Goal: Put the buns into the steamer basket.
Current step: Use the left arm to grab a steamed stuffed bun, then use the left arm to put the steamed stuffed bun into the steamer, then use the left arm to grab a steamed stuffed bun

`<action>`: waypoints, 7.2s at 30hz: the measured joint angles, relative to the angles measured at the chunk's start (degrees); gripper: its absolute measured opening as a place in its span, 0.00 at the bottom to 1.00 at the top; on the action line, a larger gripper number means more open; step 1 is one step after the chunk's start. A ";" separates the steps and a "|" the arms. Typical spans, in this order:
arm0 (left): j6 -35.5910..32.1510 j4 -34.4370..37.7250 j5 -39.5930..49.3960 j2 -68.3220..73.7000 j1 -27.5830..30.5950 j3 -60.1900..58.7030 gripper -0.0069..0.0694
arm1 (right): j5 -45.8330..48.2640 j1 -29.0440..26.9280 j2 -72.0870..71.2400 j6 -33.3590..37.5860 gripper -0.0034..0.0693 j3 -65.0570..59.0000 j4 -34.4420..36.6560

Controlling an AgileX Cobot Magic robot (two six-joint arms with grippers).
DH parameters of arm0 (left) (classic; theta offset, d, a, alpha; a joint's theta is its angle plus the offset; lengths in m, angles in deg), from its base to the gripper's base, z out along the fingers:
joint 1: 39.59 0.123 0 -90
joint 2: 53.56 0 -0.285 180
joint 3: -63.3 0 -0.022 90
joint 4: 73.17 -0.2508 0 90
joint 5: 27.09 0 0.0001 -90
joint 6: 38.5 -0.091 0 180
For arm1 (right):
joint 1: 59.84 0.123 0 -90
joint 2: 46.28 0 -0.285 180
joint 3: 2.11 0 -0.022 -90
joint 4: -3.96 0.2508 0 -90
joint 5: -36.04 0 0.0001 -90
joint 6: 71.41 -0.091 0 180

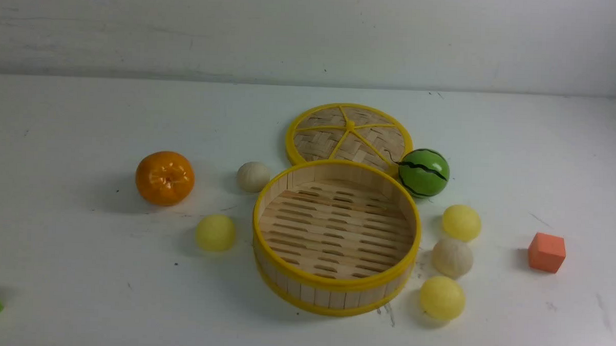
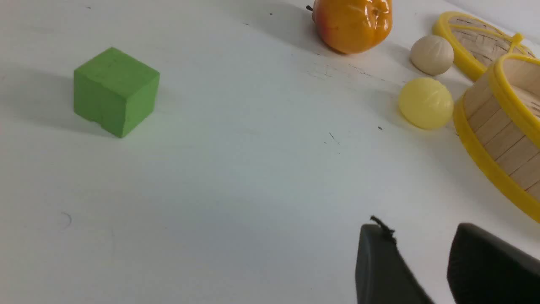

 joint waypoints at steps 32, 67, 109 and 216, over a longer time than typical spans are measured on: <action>0.00 0.00 0.00 0.00 0.00 0.00 0.40 | 0.00 0.00 0.00 0.00 0.38 0.00 0.00; 7.45 24.61 -12.20 0.11 0.00 5.61 0.27 | 0.00 0.00 0.00 0.00 0.38 0.00 -0.16; -17.65 1.80 35.87 107.72 -14.84 87.88 0.07 | 0.00 0.00 0.00 0.00 0.38 0.00 -0.21; -22.42 0.25 33.33 139.50 -13.61 131.57 0.49 | 0.00 0.00 0.00 0.00 0.38 0.00 -0.21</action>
